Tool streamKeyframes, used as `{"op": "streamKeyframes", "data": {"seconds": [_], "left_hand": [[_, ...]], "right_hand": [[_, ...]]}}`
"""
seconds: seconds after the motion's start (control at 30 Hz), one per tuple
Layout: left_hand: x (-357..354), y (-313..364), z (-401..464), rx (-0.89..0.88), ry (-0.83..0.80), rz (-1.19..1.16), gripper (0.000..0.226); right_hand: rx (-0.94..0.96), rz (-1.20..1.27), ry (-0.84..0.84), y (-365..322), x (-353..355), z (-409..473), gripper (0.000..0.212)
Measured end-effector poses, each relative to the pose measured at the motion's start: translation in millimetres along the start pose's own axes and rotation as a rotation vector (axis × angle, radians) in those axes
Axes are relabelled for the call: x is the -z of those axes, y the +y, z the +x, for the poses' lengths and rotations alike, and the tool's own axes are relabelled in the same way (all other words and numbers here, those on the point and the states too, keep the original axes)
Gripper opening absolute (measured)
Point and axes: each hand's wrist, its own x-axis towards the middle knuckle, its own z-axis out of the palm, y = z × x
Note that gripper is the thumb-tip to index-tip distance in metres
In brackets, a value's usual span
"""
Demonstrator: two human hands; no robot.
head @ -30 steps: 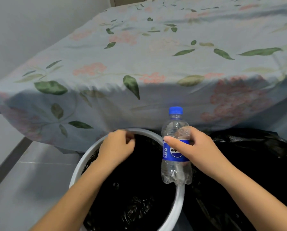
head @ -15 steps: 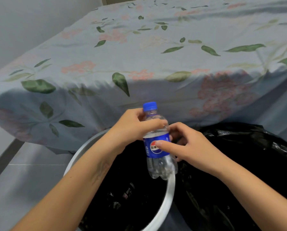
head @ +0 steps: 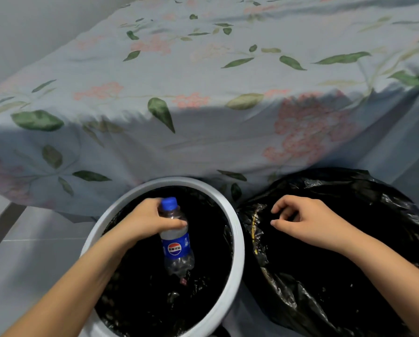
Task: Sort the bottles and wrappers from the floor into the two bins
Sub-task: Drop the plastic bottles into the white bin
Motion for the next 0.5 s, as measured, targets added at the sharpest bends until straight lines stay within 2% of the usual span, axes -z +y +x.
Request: {"op": "streamKeyframes", "data": {"seconds": [0.07, 0.17, 0.23, 0.3, 0.4, 0.5], "left_hand": [[-7.6, -6.9, 6.6, 0.040, -0.020, 0.129, 0.039], [-15.4, -8.9, 15.3, 0.076, 0.038, 0.231, 0.052], [-12.9, -0.1, 14.1, 0.047, 0.097, 0.327, 0.051], [-6.4, 14.6, 5.7, -0.027, 0.155, 0.424, 0.040], [0.6, 50.7, -13.5, -0.219, 0.213, 0.428, 0.020], [-6.7, 104.9, -26.9, -0.421, 0.164, 0.404, 0.013]], "right_hand": [[0.004, -0.002, 0.009, 1.3, 1.2, 0.0, 0.013], [0.014, -0.013, 0.011, 1.7, 2.2, -0.7, 0.013], [0.013, -0.016, 0.010, 2.1, 3.0, -1.3, 0.012], [0.007, -0.024, 0.007, 3.7, 4.6, -1.9, 0.011], [-0.003, -0.065, 0.007, 7.4, 10.5, -5.3, 0.010], [-0.022, -0.102, 0.032, 12.4, 25.0, -15.0, 0.009]]}}
